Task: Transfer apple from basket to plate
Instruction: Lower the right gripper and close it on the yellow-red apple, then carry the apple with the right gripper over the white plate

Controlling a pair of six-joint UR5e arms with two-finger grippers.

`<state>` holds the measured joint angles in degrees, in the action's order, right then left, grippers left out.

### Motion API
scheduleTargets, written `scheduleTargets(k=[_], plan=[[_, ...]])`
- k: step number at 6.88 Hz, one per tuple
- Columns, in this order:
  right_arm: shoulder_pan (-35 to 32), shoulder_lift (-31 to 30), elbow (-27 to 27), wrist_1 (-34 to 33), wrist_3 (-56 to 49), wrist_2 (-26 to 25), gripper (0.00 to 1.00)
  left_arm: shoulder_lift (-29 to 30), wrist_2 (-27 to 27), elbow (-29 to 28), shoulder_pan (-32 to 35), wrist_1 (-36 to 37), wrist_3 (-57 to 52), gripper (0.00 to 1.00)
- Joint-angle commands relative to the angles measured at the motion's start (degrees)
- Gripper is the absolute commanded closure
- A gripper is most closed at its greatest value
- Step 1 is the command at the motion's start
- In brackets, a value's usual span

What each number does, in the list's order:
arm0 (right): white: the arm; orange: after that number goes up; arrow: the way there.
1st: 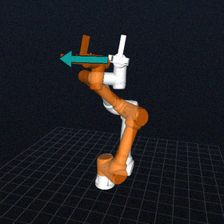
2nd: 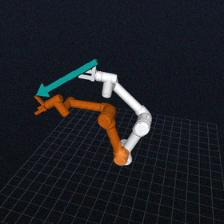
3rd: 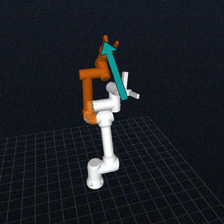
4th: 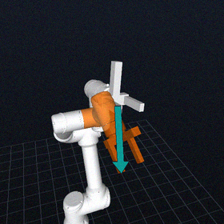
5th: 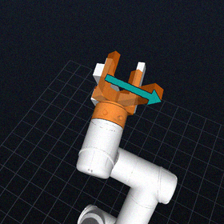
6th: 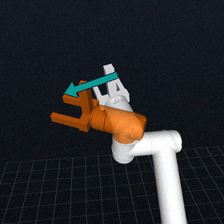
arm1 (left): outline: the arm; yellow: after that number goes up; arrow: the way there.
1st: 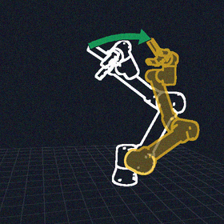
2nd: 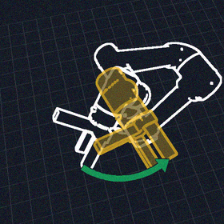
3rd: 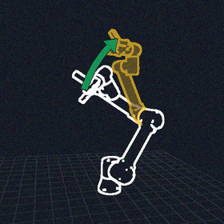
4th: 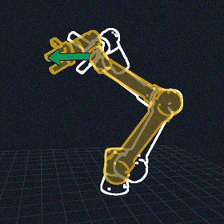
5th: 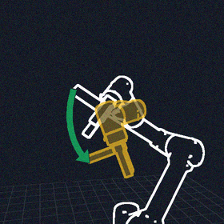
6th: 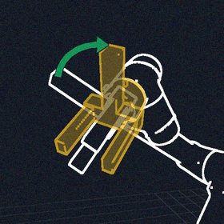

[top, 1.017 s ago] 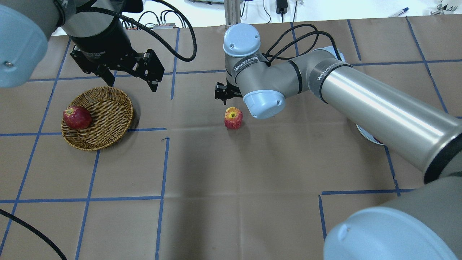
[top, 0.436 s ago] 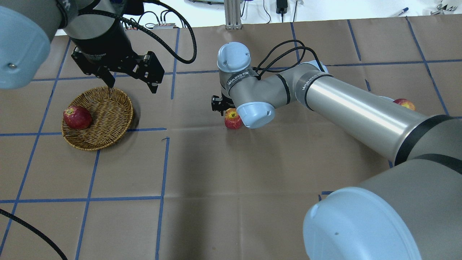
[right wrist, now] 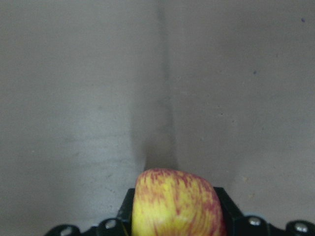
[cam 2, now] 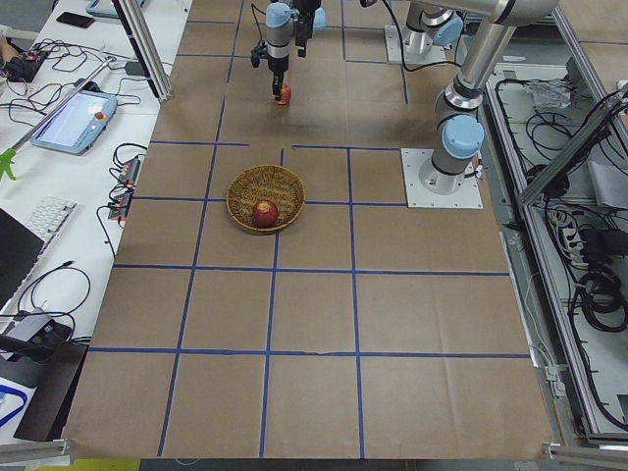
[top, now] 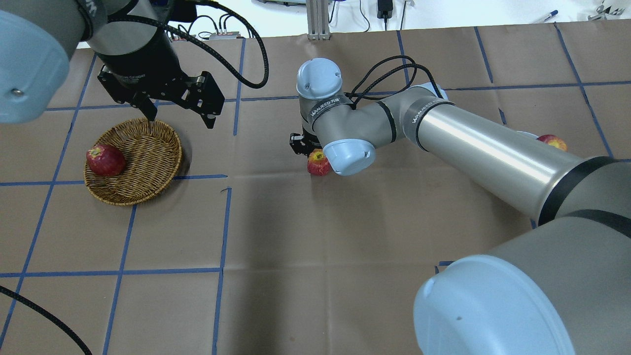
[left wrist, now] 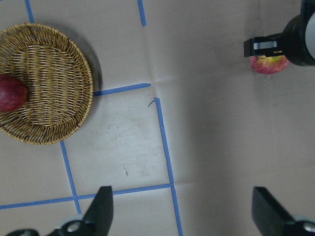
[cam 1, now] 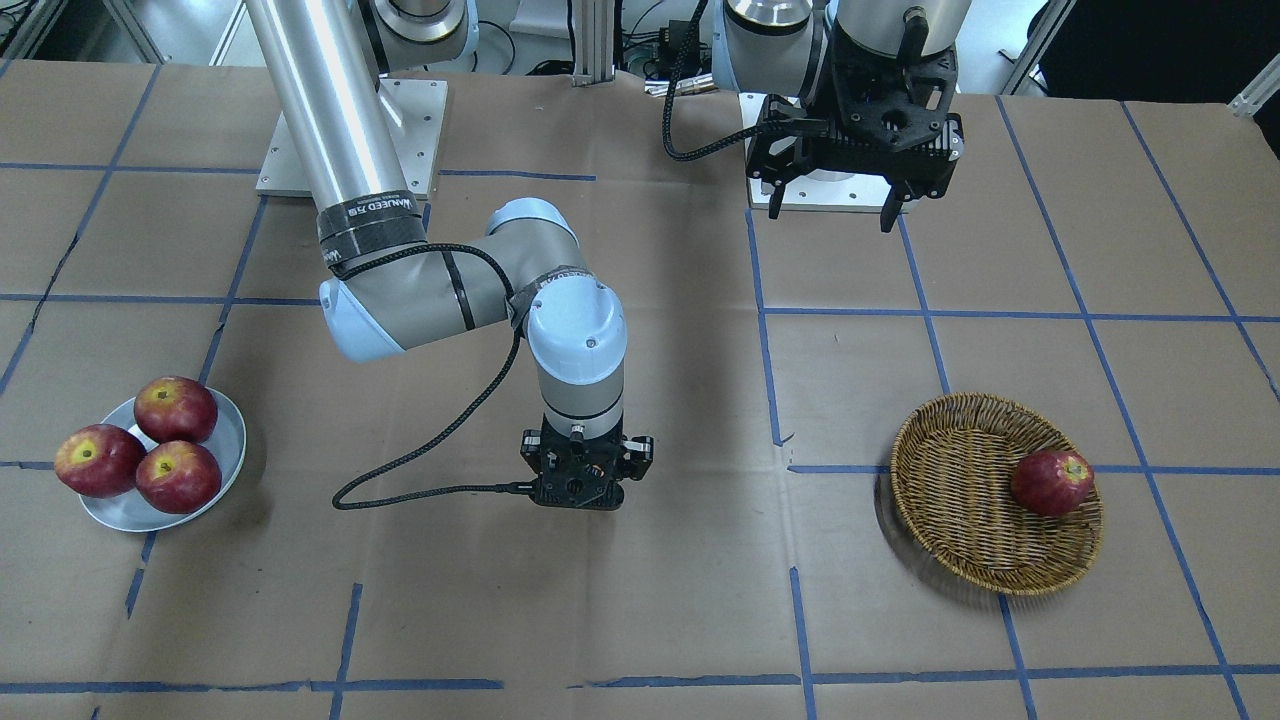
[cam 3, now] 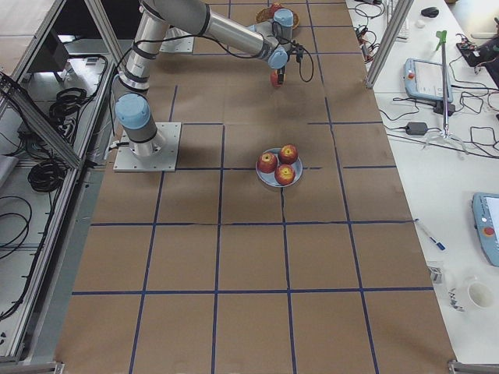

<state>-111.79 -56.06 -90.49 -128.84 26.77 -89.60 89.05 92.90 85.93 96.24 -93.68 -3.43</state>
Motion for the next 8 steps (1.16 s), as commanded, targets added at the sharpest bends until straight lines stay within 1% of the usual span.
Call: scheduleTargets(k=[1, 2, 4, 5, 7, 8], plan=[[1.8, -3.9, 0.5, 2.5, -0.7, 0.1, 0.42, 0.0, -0.1, 0.1, 0.0, 0.1, 0.0, 0.01], [4.9, -8.2, 0.1, 7.1, -2.3, 0.1, 0.42, -0.1, -0.1, 0.1, 0.0, 0.1, 0.1, 0.01], [16.3, -16.4, -0.6, 17.8, -15.9, -0.1, 0.42, -0.1, -0.2, 0.2, 0.0, 0.1, 0.0, 0.01], [22.6, -19.0, -1.9, 20.4, -24.9, -0.7, 0.42, -0.1, -0.3, 0.2, 0.0, 0.1, 0.0, 0.01], [33.6, -22.1, -4.9, 20.3, -38.1, -0.8, 0.42, -0.1, -0.3, 0.2, 0.1, 0.1, 0.0, 0.01], [38.8, -22.1, -5.6, 19.9, -43.4, -0.7, 0.42, -0.1, -0.3, 0.2, 0.0, 0.1, 0.0, 0.01]])
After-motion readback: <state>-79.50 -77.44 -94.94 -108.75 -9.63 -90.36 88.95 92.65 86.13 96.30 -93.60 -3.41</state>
